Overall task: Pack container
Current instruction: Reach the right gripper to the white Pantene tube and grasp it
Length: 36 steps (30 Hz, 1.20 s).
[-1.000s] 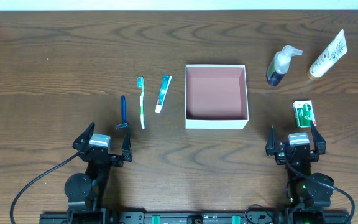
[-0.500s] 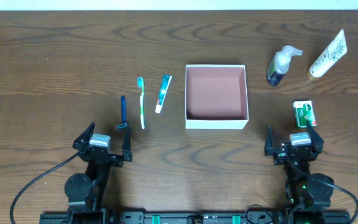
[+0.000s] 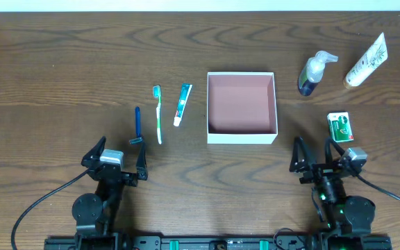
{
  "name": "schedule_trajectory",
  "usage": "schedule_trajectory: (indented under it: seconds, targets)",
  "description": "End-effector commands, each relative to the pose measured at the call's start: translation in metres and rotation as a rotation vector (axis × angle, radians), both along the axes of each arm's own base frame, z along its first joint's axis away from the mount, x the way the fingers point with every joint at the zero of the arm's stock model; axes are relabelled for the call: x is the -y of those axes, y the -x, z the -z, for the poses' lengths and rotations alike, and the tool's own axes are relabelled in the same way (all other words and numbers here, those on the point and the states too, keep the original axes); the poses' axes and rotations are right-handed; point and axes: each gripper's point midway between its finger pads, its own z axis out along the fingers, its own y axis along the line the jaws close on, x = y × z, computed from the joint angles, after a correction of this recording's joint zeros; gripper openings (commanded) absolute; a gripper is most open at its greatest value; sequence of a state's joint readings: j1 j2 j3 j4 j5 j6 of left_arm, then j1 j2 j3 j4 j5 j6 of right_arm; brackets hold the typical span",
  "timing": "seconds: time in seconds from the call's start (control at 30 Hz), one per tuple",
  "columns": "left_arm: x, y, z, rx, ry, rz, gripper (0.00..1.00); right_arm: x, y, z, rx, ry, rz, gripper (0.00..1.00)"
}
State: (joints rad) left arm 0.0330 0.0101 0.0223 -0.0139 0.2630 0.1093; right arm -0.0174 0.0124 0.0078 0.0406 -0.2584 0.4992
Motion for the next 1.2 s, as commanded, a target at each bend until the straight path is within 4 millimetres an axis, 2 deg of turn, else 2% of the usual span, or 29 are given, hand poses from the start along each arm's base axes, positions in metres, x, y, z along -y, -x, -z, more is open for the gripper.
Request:
schedule_trajectory:
  seconds: [0.0, 0.17, 0.3, 0.4, 0.5, 0.6, 0.7, 0.77, 1.03, 1.17]
  targets:
    - [0.002, 0.001, 0.016, -0.045, -0.006, 0.013, 0.98, -0.016, 0.008, -0.024, 0.079, 0.054, -0.094, 0.99]
    - [0.002, 0.001, 0.016, -0.045, -0.006, 0.013, 0.98, -0.013, 0.024, -0.085, 0.215, 0.162, -0.058, 0.99]
    - [0.002, 0.001, 0.016, -0.045, -0.006, 0.013, 0.98, 0.000, 0.034, -0.124, 0.205, 0.205, 0.021, 0.99]
    - [0.002, 0.001, 0.016, -0.045, -0.006, 0.013, 0.98, 0.007, 0.035, -0.145, 0.154, 0.272, 0.068, 0.99]
    - [0.002, 0.001, 0.016, -0.045, -0.006, 0.013, 0.98, 0.022, 0.027, -0.153, 0.010, 0.310, 0.135, 0.99]
    - [0.002, 0.001, 0.016, -0.045, -0.006, 0.013, 0.98, 0.033, 0.013, -0.148, -0.178, 0.371, 0.164, 0.99]
    - [0.002, 0.001, 0.016, -0.045, -0.006, 0.013, 0.98, 0.039, -0.007, -0.140, -0.353, 0.413, 0.156, 0.99]
    - [0.002, 0.001, 0.016, -0.045, -0.006, 0.013, 0.98, 0.039, -0.022, -0.142, -0.444, 0.418, 0.136, 0.99]
    - [0.002, 0.001, 0.016, -0.045, -0.006, 0.013, 0.98, 0.038, -0.069, -0.168, -0.728, 0.495, 0.027, 0.99]
    - [0.002, 0.001, 0.016, -0.045, -0.006, 0.013, 0.98, 0.039, -0.088, -0.182, -0.809, 0.504, 0.005, 0.99]
